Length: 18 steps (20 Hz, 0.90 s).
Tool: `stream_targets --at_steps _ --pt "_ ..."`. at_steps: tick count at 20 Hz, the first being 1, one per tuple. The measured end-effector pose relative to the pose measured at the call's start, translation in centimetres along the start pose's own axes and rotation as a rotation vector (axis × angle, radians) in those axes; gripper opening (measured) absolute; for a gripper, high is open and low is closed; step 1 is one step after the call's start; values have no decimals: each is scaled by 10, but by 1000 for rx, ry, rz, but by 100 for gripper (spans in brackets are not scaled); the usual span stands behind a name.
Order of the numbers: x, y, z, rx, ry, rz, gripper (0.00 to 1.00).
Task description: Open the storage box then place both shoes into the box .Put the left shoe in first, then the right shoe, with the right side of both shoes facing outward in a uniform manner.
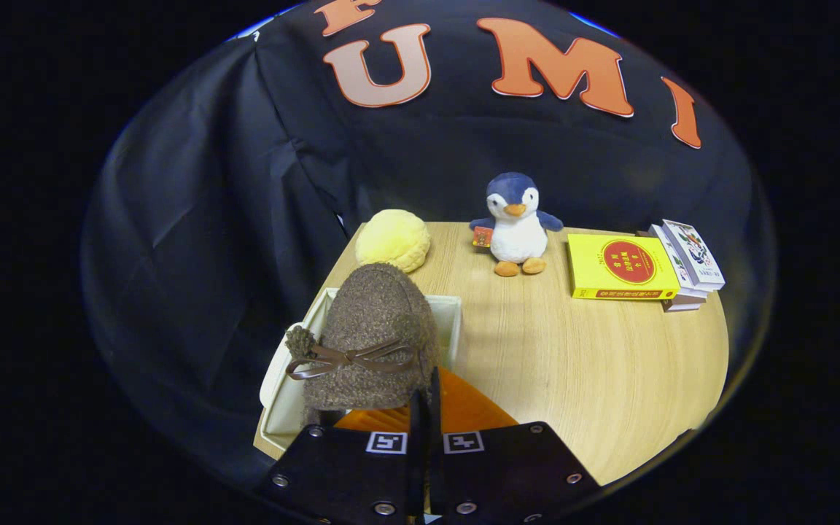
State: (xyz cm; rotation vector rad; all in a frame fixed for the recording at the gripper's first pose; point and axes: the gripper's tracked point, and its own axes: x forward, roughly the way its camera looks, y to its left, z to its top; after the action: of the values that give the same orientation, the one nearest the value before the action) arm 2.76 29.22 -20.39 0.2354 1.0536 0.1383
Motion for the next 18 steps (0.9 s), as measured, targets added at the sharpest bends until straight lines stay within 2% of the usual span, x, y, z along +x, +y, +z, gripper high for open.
stream_targets --at_steps 6,10,11,13,18 --pt "36 12 -31 -26 93 -98 4" --pt "52 11 -49 -77 134 -172 12" --pt "56 18 -56 -69 148 -172 17" --pt "54 21 -60 -54 159 -164 19" --pt "21 37 -37 -45 84 -44 26"
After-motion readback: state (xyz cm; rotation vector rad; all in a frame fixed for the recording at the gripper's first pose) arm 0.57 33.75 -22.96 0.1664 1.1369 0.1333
